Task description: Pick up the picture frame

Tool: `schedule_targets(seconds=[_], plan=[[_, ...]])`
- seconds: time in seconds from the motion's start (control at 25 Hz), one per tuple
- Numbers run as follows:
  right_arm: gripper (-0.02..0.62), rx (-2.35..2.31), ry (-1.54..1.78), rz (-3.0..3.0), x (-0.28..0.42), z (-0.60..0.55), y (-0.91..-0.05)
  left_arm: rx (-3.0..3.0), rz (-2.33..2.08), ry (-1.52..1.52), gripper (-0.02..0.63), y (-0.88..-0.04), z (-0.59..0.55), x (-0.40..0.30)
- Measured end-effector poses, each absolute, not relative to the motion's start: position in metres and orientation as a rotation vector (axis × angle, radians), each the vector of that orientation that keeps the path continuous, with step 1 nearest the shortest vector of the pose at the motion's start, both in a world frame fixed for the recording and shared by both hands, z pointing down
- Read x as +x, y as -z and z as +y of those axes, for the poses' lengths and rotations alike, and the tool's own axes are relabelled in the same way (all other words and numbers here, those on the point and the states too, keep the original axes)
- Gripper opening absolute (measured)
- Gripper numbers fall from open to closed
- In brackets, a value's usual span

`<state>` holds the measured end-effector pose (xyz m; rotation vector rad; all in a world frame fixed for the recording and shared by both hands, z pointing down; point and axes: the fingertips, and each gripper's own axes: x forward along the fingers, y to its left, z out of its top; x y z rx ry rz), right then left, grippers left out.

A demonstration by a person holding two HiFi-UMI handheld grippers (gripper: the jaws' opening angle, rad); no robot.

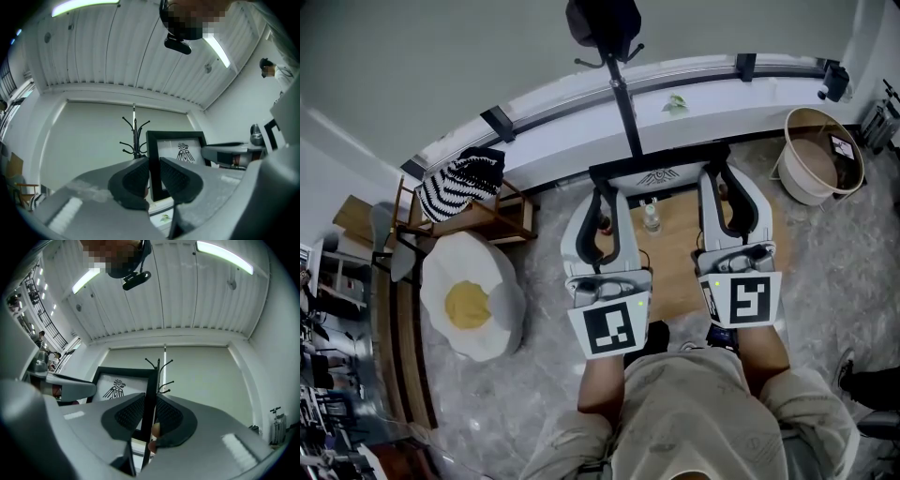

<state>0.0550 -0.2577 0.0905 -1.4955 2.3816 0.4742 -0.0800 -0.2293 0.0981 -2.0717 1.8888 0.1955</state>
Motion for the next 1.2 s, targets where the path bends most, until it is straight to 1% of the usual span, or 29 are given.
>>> schedule_targets(seconds=[1.2], plan=[[0.075,-1.486,-0.451,2.416,0.057,-0.268,-0.101,-2.090,1.909,-0.192,0.081,-0.110,-0.239,-0.078]])
